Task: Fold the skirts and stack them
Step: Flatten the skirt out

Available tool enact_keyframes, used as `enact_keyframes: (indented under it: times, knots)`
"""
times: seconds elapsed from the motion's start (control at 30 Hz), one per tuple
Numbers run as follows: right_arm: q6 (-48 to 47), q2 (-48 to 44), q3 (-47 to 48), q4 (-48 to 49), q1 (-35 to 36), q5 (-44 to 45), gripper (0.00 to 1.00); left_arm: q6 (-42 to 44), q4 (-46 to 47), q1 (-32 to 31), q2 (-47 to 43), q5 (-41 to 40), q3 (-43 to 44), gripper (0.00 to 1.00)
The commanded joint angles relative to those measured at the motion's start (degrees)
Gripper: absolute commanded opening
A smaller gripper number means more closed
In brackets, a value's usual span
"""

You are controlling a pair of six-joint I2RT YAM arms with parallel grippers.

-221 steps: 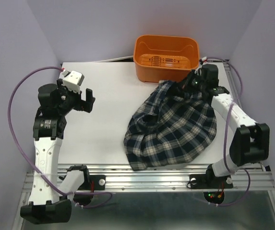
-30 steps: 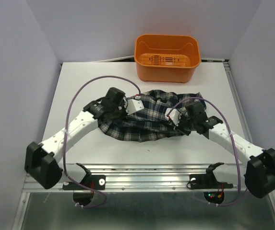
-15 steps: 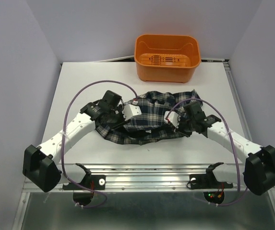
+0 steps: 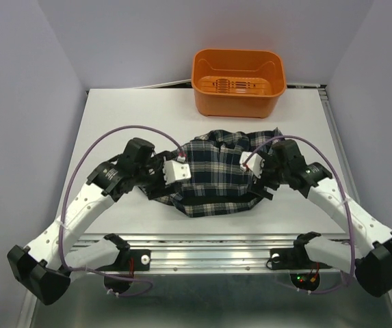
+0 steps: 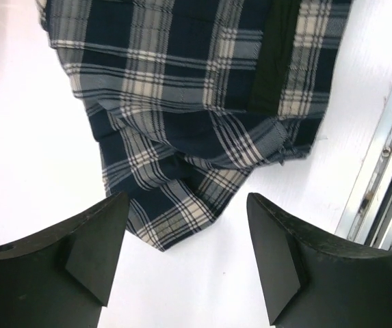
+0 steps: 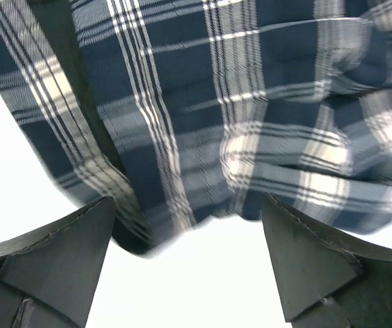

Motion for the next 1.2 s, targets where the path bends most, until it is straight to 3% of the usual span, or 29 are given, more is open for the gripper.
enact_keyframes:
  times: [0.0, 0.2, 0.3, 0.6, 0.83, 0.93, 1.1, 1.17]
  knots:
    - [-10.08, -7.06, -2.98, -5.09, -0.14, 5.78, 0.92, 7.86, -0.05, 0.11, -6.39, 1.76, -6.97, 0.82]
    - [-17.32, -19.10, -15.83, 1.05, -0.14, 7.13, 0.94, 14.97, 6.54, -0.06, -8.68, 1.32, -15.33, 0.86]
    - [-18.20, -18.86, -17.33, 2.46, -0.14, 5.55, 0.94, 18.22, 8.30, -0.24, -8.51, 1.14, -17.87, 0.93]
    - [-23.74, -15.25, -22.51, 15.81, -0.14, 2.73, 0.89, 24.91, 15.69, -0.76, -10.35, 1.84, -24.65, 0.93]
    - [-24.27, -13.49, -23.31, 21.89, -0.14, 1.59, 0.63, 27.20, 20.33, -2.86, -10.01, 3.25, -26.67, 0.93]
    - [-23.83, -12.53, -22.34, 22.24, -0.14, 1.15, 0.59, 26.76, 22.63, -4.45, -9.30, 2.99, -27.29, 0.93]
    - [-23.22, -10.68, -20.76, 21.89, -0.14, 0.98, 0.46, 25.71, 25.09, -8.05, -5.09, 2.02, -27.55, 0.91]
    - [-22.95, -10.07, -20.15, 21.89, -0.14, 0.71, 0.40, 25.01, 26.32, -8.94, -3.68, 1.06, -27.55, 0.85]
